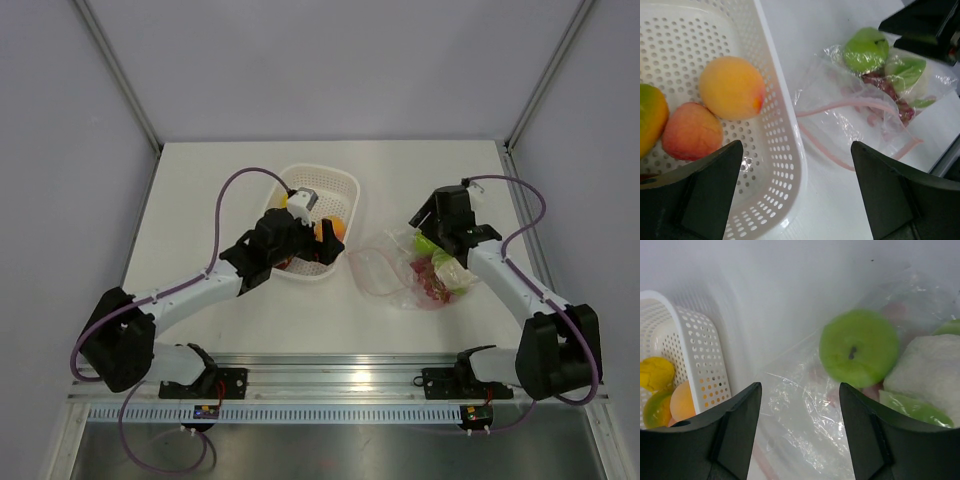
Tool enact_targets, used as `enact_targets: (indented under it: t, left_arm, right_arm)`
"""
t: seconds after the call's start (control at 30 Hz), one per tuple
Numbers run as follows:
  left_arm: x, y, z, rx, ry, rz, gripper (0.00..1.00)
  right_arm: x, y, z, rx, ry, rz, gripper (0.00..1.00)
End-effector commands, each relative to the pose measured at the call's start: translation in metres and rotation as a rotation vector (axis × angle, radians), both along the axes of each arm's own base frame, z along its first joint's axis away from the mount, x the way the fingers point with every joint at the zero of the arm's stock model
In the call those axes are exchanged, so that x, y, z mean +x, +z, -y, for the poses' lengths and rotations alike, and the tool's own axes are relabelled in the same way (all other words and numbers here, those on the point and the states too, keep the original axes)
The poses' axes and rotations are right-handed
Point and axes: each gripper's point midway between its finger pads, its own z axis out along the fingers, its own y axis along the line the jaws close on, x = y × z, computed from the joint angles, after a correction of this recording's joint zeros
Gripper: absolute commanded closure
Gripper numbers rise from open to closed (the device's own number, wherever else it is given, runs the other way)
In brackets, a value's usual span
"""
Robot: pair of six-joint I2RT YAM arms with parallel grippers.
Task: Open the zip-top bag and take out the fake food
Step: Adjust the zipper food storage bag at the center of the board.
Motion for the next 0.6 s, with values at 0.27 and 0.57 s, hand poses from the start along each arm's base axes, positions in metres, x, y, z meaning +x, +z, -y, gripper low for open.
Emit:
enact_targets:
  t: [0.27, 0.57]
  left_arm:
    - [0.002, 0.011, 0.035, 0.182, 0.0, 0.088, 0.21]
    - [-0.018, -0.015, 0.077, 0.179, -0.057, 0.056, 0.26]
  right_arm:
    - [-0.014, 0.007, 0.075, 0.054, -0.314, 0.02, 0.3]
    - [-0.016, -0.007, 0.087, 0.093, -0.402, -0.011, 0.3]
